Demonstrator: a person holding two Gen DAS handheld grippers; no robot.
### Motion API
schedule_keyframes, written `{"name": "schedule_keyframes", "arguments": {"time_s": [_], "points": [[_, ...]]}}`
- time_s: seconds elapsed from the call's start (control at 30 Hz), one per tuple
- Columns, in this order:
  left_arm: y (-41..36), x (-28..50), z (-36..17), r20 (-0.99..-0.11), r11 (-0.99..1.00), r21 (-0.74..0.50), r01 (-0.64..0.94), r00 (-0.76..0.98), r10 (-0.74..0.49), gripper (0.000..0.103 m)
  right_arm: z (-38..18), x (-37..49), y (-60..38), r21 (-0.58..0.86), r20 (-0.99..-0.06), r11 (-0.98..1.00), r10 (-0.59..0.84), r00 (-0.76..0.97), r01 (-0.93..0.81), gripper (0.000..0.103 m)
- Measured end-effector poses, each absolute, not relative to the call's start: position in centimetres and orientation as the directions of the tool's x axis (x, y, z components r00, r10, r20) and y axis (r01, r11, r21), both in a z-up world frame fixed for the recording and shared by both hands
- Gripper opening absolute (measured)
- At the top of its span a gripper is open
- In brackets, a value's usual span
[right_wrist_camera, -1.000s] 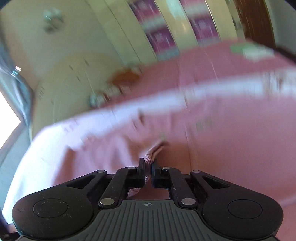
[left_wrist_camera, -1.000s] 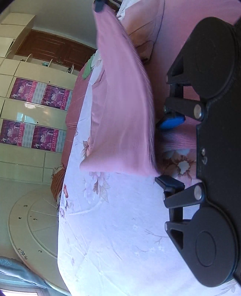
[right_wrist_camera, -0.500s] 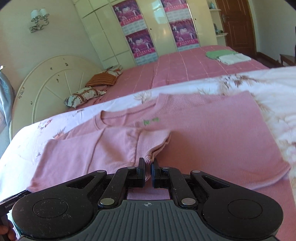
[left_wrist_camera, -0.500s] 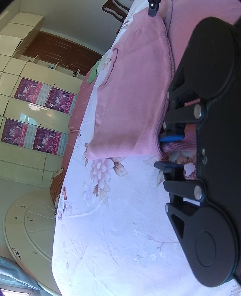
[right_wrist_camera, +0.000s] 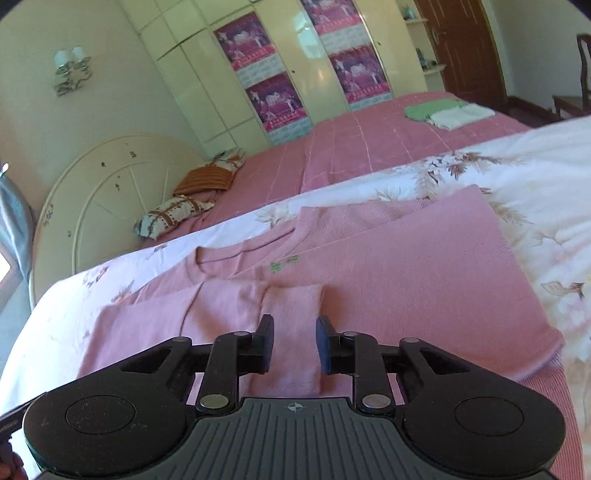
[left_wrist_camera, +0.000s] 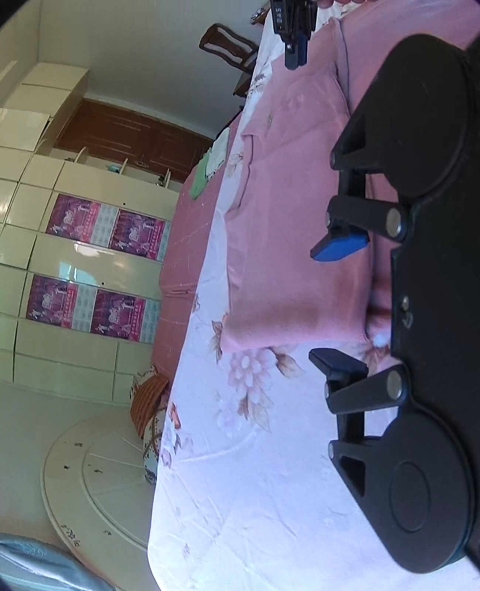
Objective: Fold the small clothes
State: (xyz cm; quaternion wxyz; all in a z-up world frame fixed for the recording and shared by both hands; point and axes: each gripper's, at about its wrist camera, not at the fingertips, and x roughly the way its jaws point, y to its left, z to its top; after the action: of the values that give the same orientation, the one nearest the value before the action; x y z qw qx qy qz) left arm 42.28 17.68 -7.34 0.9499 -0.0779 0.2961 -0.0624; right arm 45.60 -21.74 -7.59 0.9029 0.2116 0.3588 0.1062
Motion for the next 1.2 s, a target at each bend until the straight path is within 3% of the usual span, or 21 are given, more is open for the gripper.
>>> {"name": "schedule_keyframes", "arguments": {"time_s": [0.17, 0.27, 0.3, 0.43, 0.57, 0.6, 0.63, 0.7, 0.8, 0.9, 0.97, 1.07, 1.2], "points": [[15.9, 46.8, -9.6, -0.606, 0.963, -0.249, 0.099, 0.760, -0.235, 0.050, -10.2, 50.0, -22.1, 0.507, -0.649, 0.861, 0.363, 0.668, 0.025, 0.025], [15.5, 47.2, -11.4, -0.614, 0.967, -0.229, 0.107, 0.755, -0.229, 0.050, -10.6, 50.4, -21.5, 0.535, -0.627, 0.844, 0.429, 0.651, -0.041, 0.024], [15.4, 47.1, -11.5, -0.611, 0.971, -0.210, 0.109, 0.761, -0.218, 0.048, -10.4, 50.3, -21.1, 0.534, -0.612, 0.841, 0.458, 0.645, -0.091, 0.004], [14.5, 46.8, -11.7, -0.620, 0.983, -0.130, 0.130, 0.763, -0.183, 0.045, -8.7, 48.4, -21.4, 0.429, -0.585, 0.898, 0.358, 0.728, -0.097, 0.003], [14.0, 47.5, -10.3, -0.637, 0.985, -0.091, 0.145, 0.752, -0.170, 0.053, -10.6, 49.3, -21.7, 0.373, -0.663, 0.926, 0.306, 0.683, -0.052, 0.004], [14.0, 47.7, -9.7, -0.616, 0.986, -0.082, 0.144, 0.770, -0.164, 0.061, -10.0, 49.2, -21.7, 0.365, -0.660, 0.930, 0.292, 0.692, -0.044, 0.009], [14.0, 48.3, -9.2, -0.596, 0.987, -0.064, 0.146, 0.788, -0.156, 0.063, -9.4, 49.0, -21.7, 0.342, -0.644, 0.939, 0.261, 0.719, -0.034, 0.027], [14.0, 50.4, -8.6, -0.591, 0.986, -0.049, 0.158, 0.792, -0.156, 0.063, -8.5, 48.7, -21.4, 0.326, -0.600, 0.943, 0.256, 0.758, -0.061, 0.046], [14.0, 54.6, -9.0, -0.608, 0.981, -0.084, 0.176, 0.771, -0.191, 0.063, -8.3, 49.6, -20.1, 0.316, -0.590, 0.943, 0.284, 0.756, -0.108, 0.045], [14.4, 57.7, -11.1, -0.658, 0.989, -0.035, 0.146, 0.741, -0.132, 0.064, -9.2, 51.1, -18.2, 0.283, -0.613, 0.949, 0.292, 0.734, -0.141, 0.044], [15.3, 57.8, -11.9, -0.641, 0.991, 0.016, 0.134, 0.762, -0.093, 0.066, -10.6, 52.3, -17.4, 0.245, -0.663, 0.959, 0.274, 0.697, -0.144, 0.043], [16.4, 56.4, -10.8, -0.643, 0.997, -0.007, 0.083, 0.763, -0.068, 0.064, -10.8, 52.7, -17.4, 0.219, -0.673, 0.965, 0.256, 0.694, -0.144, 0.043], [14.5, 52.9, -9.0, -0.596, 0.987, -0.093, 0.129, 0.787, -0.159, 0.064, -8.5, 51.1, -17.1, 0.248, -0.592, 0.947, 0.316, 0.742, -0.206, 0.043]]}}
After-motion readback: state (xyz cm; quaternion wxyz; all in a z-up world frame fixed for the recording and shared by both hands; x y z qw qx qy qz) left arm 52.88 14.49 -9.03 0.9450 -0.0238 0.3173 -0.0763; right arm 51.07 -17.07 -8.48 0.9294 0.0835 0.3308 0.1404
